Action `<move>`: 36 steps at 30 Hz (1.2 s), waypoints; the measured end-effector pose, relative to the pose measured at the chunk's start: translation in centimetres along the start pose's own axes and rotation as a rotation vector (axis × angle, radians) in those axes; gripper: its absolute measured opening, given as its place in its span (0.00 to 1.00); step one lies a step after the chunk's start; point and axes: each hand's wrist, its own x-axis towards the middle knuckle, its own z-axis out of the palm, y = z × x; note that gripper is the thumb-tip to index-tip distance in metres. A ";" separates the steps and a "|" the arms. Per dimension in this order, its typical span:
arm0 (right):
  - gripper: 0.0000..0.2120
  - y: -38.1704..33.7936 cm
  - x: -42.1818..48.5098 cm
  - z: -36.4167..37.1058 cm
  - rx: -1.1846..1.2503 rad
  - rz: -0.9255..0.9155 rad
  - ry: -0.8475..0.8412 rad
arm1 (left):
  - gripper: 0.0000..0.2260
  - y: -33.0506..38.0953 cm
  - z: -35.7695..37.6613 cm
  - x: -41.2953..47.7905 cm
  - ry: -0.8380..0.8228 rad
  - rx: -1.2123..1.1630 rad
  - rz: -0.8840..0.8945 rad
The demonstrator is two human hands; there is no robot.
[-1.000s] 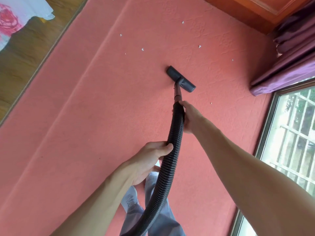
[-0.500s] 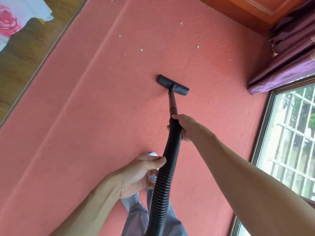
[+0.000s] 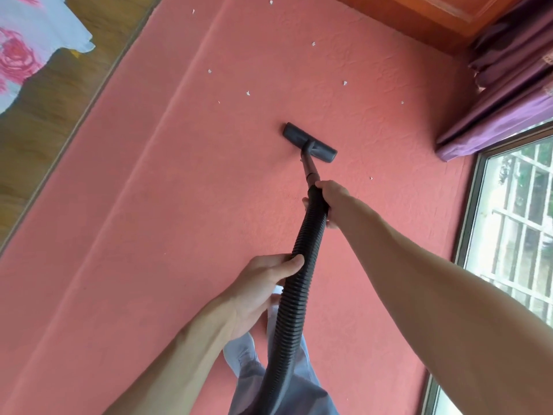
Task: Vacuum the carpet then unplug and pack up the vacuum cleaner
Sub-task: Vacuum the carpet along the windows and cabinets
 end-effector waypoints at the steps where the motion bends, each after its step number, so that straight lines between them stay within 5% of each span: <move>1: 0.19 -0.2 0.4 0.1 0.030 -0.015 0.000 | 0.13 0.1 -0.1 0.2 0.015 0.025 0.016; 12: 0.18 3.6 -4.7 -6.0 0.385 0.119 -0.042 | 0.11 3.4 -2.4 -2.3 -0.294 0.370 -0.045; 36: 0.15 -1.8 3.8 -15.4 0.569 0.139 0.205 | 0.09 3.4 8.3 8.5 -0.017 0.493 0.063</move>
